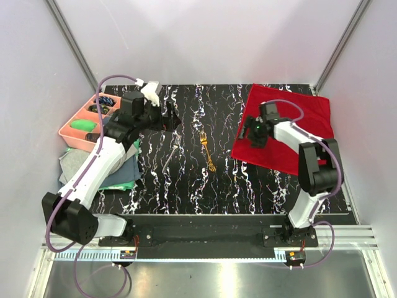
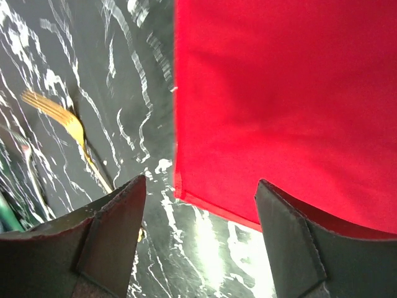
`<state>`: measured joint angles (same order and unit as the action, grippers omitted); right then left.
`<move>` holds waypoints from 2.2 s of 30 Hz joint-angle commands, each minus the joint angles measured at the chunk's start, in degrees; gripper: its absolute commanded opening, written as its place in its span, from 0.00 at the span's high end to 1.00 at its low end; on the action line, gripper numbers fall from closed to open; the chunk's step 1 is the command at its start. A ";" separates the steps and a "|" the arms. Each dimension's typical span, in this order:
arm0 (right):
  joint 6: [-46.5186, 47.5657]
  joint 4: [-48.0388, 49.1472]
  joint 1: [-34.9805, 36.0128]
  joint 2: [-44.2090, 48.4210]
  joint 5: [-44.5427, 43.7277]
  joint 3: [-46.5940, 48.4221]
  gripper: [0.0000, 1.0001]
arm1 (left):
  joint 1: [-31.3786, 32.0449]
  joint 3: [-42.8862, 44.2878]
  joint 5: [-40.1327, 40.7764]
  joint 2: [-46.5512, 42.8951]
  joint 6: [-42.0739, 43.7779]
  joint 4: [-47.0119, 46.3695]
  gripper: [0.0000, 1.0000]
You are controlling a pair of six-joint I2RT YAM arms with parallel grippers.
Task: Fold the napkin, place the utensils inside, and roll it up
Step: Fold the napkin
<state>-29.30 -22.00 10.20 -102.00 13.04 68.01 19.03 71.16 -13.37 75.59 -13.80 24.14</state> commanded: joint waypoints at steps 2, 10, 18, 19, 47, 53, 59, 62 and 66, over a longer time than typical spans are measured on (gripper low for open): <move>0.12 0.47 8.94 -3.03 -5.20 4.85 0.26 | -0.39 -1.89 4.49 -3.26 3.08 -1.73 0.01; 2.75 -8.93 16.61 -5.67 -23.48 9.77 0.49 | -0.66 -2.42 4.05 -3.96 2.29 -1.82 0.01; 6.79 -10.78 19.07 -9.09 -24.90 11.44 0.61 | -0.66 -2.60 3.87 -4.05 1.76 -1.90 0.01; 7.06 -10.87 19.33 -9.45 -24.73 11.62 0.61 | -0.66 -2.60 3.87 -4.05 1.76 -1.99 0.01; 7.24 -14.30 20.92 -15.16 -22.97 12.06 0.72 | -0.75 -2.69 3.17 -3.96 0.62 -2.08 0.01; 7.33 -14.74 21.00 -16.57 -19.90 11.18 0.92 | -0.66 -2.69 3.08 -4.23 0.62 -2.26 0.01; 6.80 -14.74 22.23 -16.39 -16.38 11.27 1.00 | -0.66 -2.69 3.61 -4.58 0.62 -2.26 0.01; 5.40 -14.65 23.73 -15.87 -14.19 11.88 1.00 | -0.75 -2.78 3.96 -5.02 0.88 -2.17 0.01; 3.20 -14.65 26.01 -14.90 -11.55 12.67 1.00 | -0.75 -2.78 4.22 -5.46 0.88 -2.26 0.01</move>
<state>-23.03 -34.63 32.93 -115.18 -4.71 80.36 18.63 68.71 -10.48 72.75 -13.13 24.38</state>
